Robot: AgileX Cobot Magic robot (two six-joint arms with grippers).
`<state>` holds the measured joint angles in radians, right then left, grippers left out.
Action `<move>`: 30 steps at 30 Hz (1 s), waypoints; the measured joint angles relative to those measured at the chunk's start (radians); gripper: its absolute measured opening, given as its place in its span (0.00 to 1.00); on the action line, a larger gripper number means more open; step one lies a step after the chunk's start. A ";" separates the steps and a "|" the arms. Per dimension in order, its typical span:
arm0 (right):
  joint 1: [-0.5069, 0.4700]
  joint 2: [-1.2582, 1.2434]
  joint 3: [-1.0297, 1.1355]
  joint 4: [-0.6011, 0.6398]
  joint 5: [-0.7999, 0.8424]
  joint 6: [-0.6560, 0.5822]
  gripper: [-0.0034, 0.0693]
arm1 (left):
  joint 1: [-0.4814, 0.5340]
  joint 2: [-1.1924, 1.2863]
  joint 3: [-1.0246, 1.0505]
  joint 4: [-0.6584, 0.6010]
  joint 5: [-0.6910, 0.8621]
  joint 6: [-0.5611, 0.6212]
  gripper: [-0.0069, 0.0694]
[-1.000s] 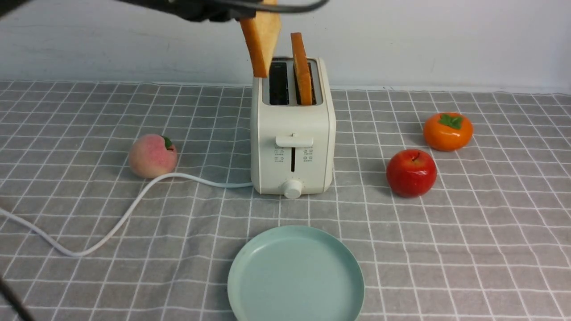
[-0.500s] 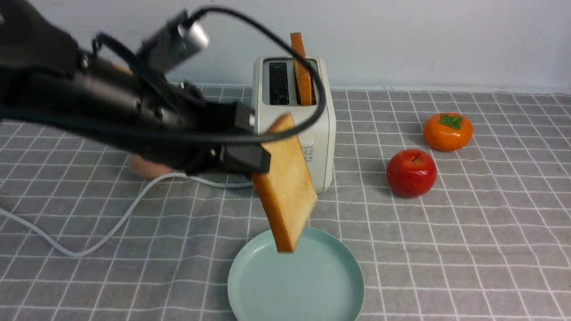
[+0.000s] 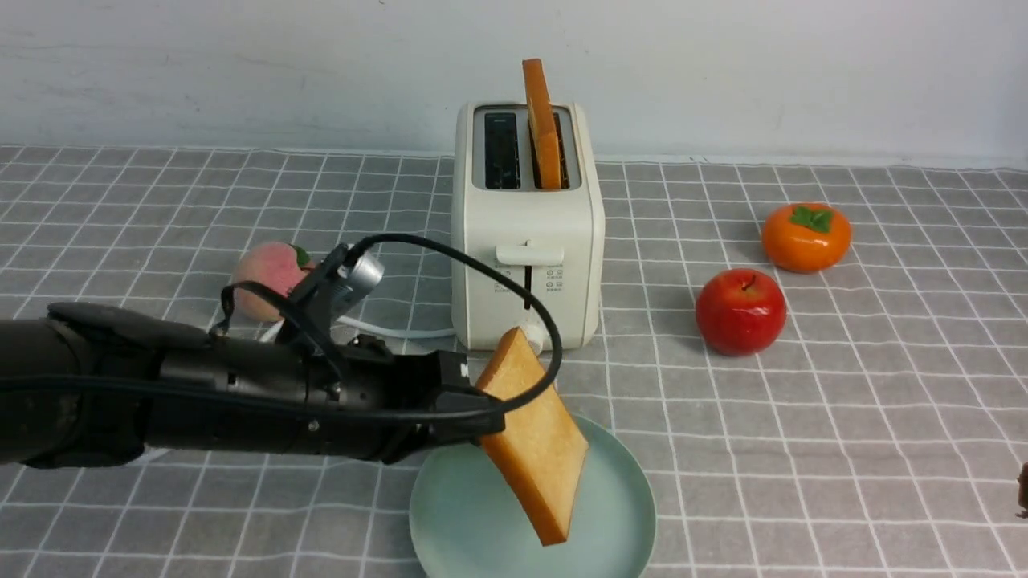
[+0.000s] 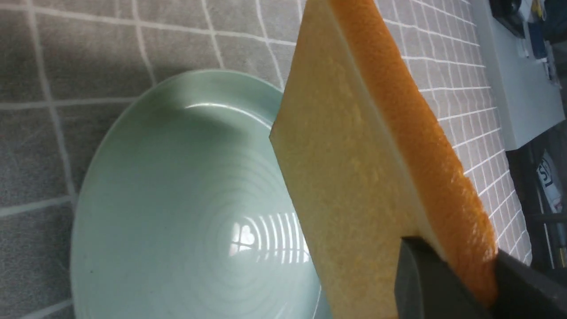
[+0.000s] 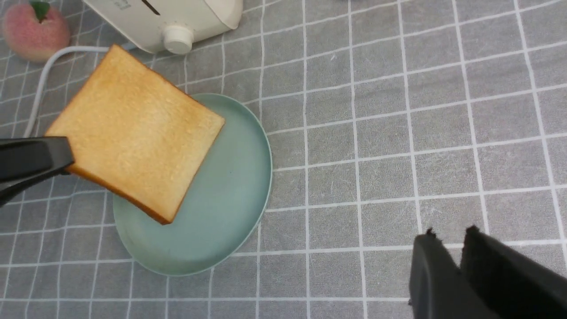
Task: Take toasted bread from bread machine on grey coffee table place on plate.
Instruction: 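Place the slice of bread on the plate with the left gripper, then grasp the toast slice in the toaster and pull it up out of the slot with the right gripper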
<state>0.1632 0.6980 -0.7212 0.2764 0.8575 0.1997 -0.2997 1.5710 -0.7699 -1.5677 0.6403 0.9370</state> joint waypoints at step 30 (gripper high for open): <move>0.020 0.439 -0.468 0.070 0.181 -0.191 0.23 | 0.001 -0.313 0.001 1.242 0.104 -0.982 0.11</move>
<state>0.1835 1.1369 -1.1887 0.3460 1.0389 0.0092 -0.2986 1.2578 -0.7688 -0.3256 0.7442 -0.0454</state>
